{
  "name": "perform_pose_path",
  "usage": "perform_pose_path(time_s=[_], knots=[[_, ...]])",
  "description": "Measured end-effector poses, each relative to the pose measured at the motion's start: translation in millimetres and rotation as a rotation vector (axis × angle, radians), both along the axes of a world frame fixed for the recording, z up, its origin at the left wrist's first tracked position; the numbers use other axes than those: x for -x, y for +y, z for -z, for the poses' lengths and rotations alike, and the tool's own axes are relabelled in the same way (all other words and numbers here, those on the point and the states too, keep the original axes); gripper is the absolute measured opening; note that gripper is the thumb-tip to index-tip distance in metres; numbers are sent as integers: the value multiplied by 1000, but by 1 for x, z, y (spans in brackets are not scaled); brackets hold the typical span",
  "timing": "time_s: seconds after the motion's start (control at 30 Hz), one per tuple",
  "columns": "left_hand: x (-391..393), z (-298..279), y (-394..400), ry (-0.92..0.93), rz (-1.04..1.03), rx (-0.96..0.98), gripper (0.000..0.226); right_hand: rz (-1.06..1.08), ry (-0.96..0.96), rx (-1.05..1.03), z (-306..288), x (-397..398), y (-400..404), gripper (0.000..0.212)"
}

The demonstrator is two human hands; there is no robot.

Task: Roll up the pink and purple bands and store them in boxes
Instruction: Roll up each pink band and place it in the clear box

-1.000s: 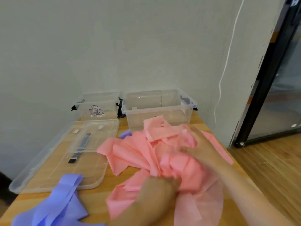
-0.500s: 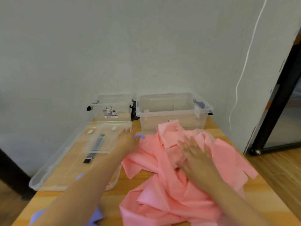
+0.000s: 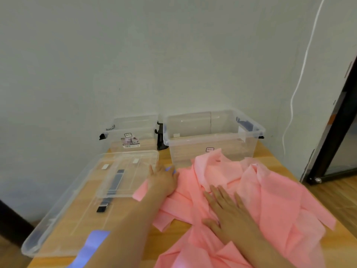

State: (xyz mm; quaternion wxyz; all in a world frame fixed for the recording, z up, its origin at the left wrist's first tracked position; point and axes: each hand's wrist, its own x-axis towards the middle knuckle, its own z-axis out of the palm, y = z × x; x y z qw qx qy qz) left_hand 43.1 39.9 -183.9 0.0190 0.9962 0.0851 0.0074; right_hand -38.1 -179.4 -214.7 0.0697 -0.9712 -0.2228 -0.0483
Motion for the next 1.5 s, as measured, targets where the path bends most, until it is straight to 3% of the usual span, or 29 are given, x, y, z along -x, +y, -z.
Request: perform_pose_path(time_s=[0.27, 0.47, 0.6, 0.77, 0.87, 0.93, 1.0, 1.13, 1.17, 1.27, 1.37, 1.43, 1.5], knots=[[9, -5, 4, -114, 49, 123, 42, 4, -17, -28, -4, -1, -1, 85], [48, -49, 16, -508, 121, 299, 45, -6, -32, -11, -5, -5, 0, 66], [90, -110, 31, -804, 115, 487, 42, -67, -14, 44, -10, -7, -2, 91], [160, -181, 50, -996, 210, 560, 44, -40, 21, 62, -13, -4, -3, 96], [203, -197, 55, -939, 299, 532, 49, -33, 21, 78, -17, 0, -3, 93], [227, -190, 59, -869, 311, 496, 49, -29, 25, 74, -20, 3, -3, 74], [246, -164, 64, -785, 273, 482, 51, -29, 15, 67, -22, 8, -3, 56], [279, -89, 61, -475, 179, 613, 58, -32, 14, 78, -29, 14, -4, 54], [286, -67, 58, -347, 183, 570, 65, -38, 33, 70, -32, 14, -4, 54], [301, -14, 44, -13, 155, 207, 83, -60, 83, -61, -46, 16, -3, 55], [304, -1, 47, -66, 190, -10, 64, -80, 58, -330, -61, 33, -10, 45], [297, 7, 61, -205, 202, 6, 50, -87, -60, -443, -72, 52, -20, 39], [293, 5, 67, -222, 216, 65, 48, -49, -172, -579, -79, 74, -35, 33]])
